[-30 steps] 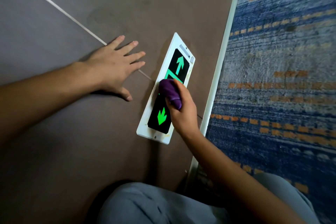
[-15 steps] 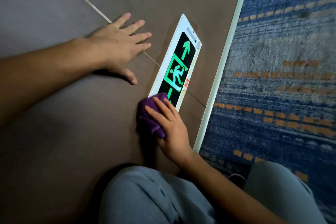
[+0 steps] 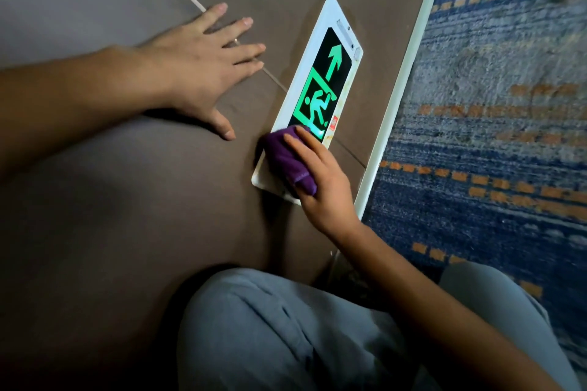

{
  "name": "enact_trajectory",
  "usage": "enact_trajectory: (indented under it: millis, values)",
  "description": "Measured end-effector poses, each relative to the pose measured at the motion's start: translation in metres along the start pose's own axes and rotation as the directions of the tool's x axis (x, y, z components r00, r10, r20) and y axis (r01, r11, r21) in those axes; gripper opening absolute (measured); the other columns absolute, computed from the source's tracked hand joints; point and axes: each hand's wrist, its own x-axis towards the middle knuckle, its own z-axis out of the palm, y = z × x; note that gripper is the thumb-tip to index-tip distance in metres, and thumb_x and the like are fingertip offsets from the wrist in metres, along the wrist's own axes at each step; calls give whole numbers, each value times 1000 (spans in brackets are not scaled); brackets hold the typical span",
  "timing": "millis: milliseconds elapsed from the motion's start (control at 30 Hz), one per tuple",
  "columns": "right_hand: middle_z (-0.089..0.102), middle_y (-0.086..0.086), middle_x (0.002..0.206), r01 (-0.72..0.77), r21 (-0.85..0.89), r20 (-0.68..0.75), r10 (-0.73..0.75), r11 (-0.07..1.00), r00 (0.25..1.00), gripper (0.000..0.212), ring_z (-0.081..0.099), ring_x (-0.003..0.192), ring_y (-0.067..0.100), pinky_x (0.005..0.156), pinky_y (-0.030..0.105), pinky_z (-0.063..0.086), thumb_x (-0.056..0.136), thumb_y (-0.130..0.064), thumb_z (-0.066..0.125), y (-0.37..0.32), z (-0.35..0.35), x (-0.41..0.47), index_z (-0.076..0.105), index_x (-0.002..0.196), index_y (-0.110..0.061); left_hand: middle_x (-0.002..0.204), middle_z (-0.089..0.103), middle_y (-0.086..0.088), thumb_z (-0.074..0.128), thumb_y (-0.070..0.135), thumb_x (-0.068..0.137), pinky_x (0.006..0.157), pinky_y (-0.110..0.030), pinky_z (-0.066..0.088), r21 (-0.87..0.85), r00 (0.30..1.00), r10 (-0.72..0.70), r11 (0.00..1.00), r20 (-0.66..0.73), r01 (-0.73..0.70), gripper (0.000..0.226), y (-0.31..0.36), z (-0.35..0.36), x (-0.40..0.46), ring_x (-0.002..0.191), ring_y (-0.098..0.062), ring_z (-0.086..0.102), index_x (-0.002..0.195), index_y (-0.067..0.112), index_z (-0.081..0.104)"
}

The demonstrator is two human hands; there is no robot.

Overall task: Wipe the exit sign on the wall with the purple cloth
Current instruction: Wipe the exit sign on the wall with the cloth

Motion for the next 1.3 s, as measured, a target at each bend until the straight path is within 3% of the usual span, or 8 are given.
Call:
enact_trajectory:
  millis: [100,200,300,433,633,767,1000,1300]
  values:
    - [23,5,170,79,-31,74,-77,996,994,78,23,158,21,125,27,25,87,-18,62,-1,14,0,33,160,-24,172,3,-4,-2,98,51,126,-57,0,10,1000,23,1000,4,-23,136,-2,1,1,158,-34,-6,162,20,7]
    - [19,9,171,199,-98,115,-188,975,976,76,15,160,28,127,47,25,87,-15,64,14,27,-19,38,158,-26,172,3,-3,6,99,56,125,-60,-1,9,998,60,998,12,-60,128,0,1,1,157,-33,-9,162,26,8]
    - [22,9,170,249,-186,138,-225,951,964,64,14,160,30,123,54,30,94,-25,57,31,31,-37,42,156,-30,172,5,0,-5,96,55,124,-61,0,42,995,102,994,-7,-102,129,0,-1,0,157,-31,-10,162,26,11]
    - [25,12,169,248,-273,200,-197,929,960,61,18,158,37,118,60,32,94,-28,52,49,24,-50,44,154,-32,172,5,-3,-8,96,55,125,-60,1,89,994,106,990,0,-106,132,8,2,-2,158,-32,-7,162,20,10]
    - [27,10,169,151,-216,249,-95,965,964,65,22,157,37,117,58,37,88,-26,46,44,14,-54,47,153,-33,172,5,-2,16,99,67,123,-64,1,48,997,70,997,-39,-68,119,15,6,-5,158,-33,-5,162,27,10]
    - [34,9,166,17,-131,113,-2,991,994,72,41,148,32,112,50,46,82,-22,46,35,3,-46,47,153,-27,172,6,6,20,98,70,122,-65,1,21,996,81,997,-36,-80,108,17,7,-6,158,-34,-7,161,39,10]
    - [23,7,170,234,-142,98,-221,962,970,71,20,158,30,123,50,31,91,-21,59,13,30,-30,37,157,-33,172,4,4,24,97,72,123,-64,2,40,997,69,997,-18,-69,107,18,5,-6,158,-34,-7,161,39,9]
    - [32,12,167,219,-293,234,-152,931,960,60,23,156,41,116,64,34,91,-24,47,50,27,-70,51,151,-31,172,-1,3,20,98,71,122,-65,0,49,998,68,996,1,-68,108,20,4,-7,157,-36,-11,161,40,5]
